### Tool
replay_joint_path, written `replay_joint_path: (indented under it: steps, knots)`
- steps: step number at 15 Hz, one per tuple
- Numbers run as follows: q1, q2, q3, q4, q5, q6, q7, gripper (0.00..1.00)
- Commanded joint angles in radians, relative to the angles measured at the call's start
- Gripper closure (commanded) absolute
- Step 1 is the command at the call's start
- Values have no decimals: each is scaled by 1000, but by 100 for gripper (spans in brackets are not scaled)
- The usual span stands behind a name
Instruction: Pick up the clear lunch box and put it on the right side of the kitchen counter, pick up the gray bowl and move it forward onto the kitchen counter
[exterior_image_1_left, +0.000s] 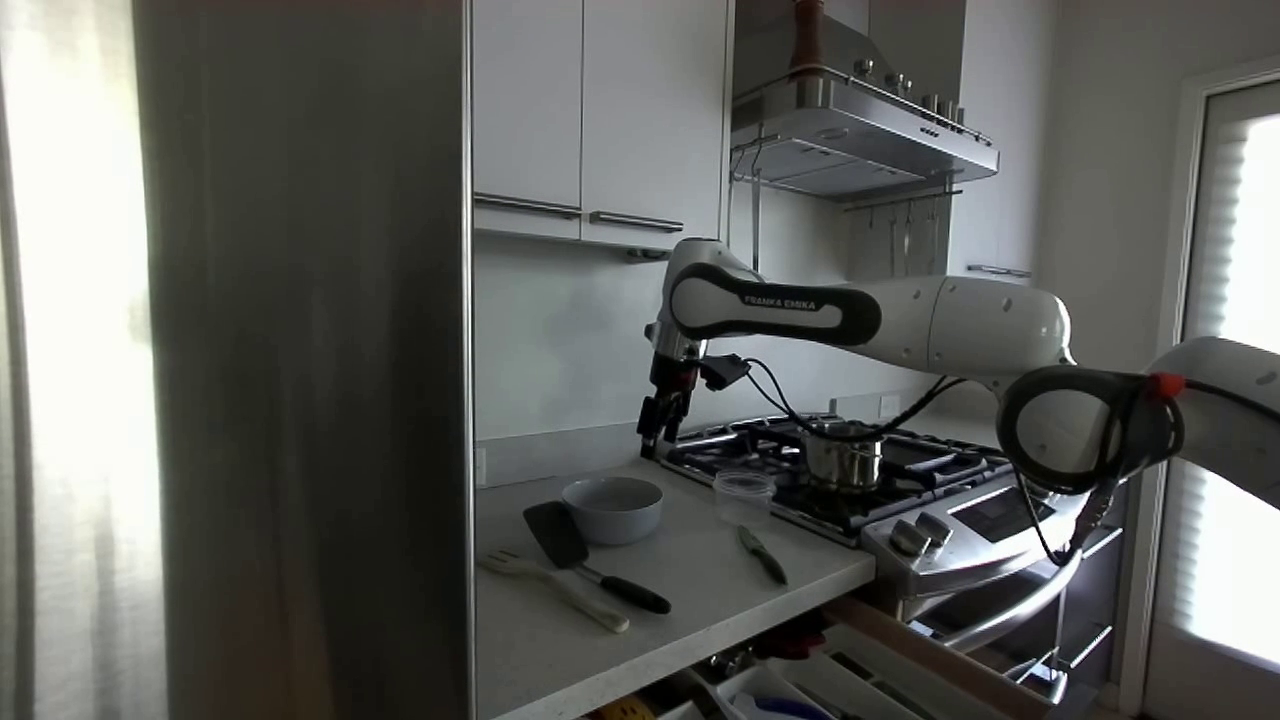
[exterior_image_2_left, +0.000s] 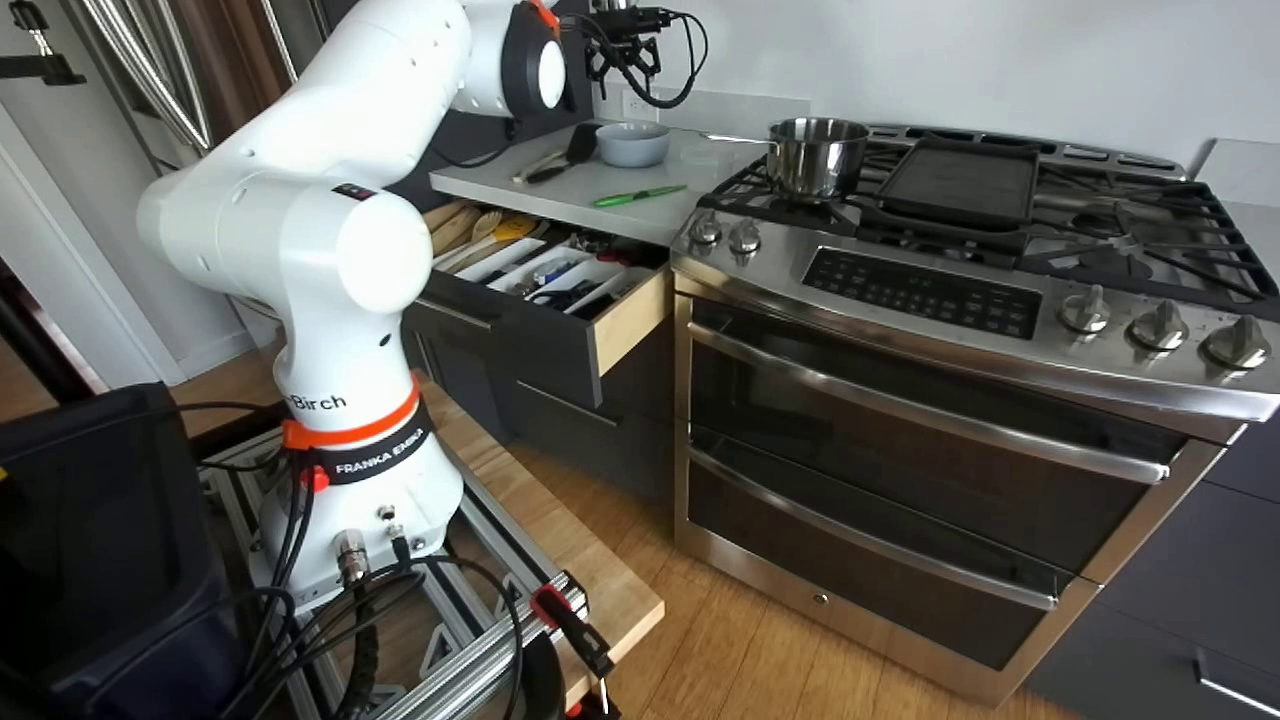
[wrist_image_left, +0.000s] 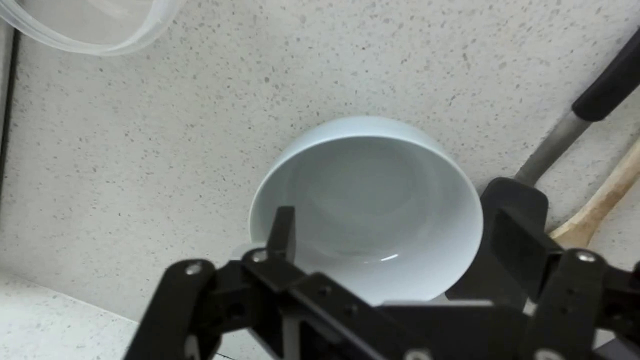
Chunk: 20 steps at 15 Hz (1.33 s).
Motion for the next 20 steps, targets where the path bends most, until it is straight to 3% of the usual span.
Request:
replay_joint_path:
  steps: [1,6,16,20]
  knots:
    - [1,-12,-13,-20,11,8,-1,0]
    - [1,-6,-25,-20,4,12,18,0]
    - [24,36,-138,9,-24,-33,536,0]
    - [24,84,-144,26,-15,45,640,0]
